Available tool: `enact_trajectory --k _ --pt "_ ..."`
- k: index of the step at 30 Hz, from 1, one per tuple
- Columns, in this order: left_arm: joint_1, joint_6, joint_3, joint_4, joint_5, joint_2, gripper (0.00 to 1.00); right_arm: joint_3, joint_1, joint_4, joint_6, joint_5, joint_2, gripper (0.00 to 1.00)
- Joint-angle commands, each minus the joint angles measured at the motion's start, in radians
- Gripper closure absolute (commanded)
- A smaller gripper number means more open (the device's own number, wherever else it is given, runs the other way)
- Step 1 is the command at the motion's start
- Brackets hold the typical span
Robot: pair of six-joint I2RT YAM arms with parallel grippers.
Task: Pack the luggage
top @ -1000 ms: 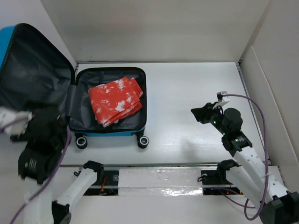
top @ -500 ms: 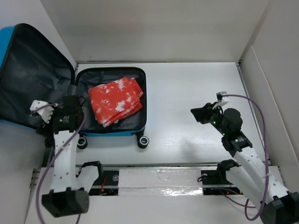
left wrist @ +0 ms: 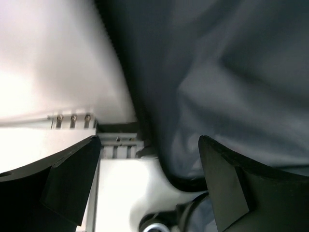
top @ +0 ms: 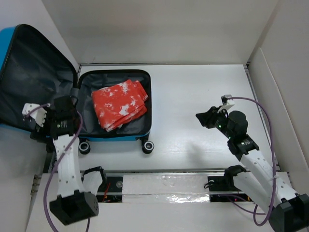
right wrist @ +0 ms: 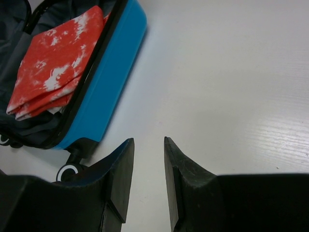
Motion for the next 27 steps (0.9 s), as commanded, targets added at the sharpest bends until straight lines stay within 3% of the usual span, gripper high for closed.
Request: enact_trajectory --k 1,9,15,20,22,23,25,26,27 --pt "-0.003 0.015 0.175 0.021 -0.064 0.110 0.20 0.052 0.016 0.029 -0.024 -0.005 -0.002 0.63" --pt "0.017 0.105 0.213 0.124 -0.033 0.187 0.25 0.055 0.016 0.022 -0.031 0.009 0.006 0.63" --pt "0.042 0.162 0.098 0.226 -0.012 0.149 0.51 0.054 0.016 0.023 -0.028 0.027 0.015 0.63" --pt "0.042 0.088 0.075 0.184 0.045 0.112 0.58 0.057 0.026 0.022 -0.026 0.048 0.035 0.63" --pt "0.042 0.096 0.061 0.194 0.048 0.096 0.67 0.060 0.036 0.019 -0.028 0.058 0.039 0.63" --pt "0.042 0.096 0.059 0.191 0.048 0.096 0.77 0.061 0.036 0.014 -0.029 0.067 0.041 0.63" --pt "0.042 0.093 0.059 0.183 0.045 0.093 0.88 0.060 0.036 0.012 -0.028 0.079 0.044 0.63" --pt "0.042 0.082 0.056 0.172 0.039 0.090 1.00 0.060 0.036 0.014 -0.024 0.084 0.046 0.63" --pt "0.042 0.081 0.050 0.177 0.039 0.089 1.00 0.061 0.036 0.012 -0.024 0.088 0.049 0.63"
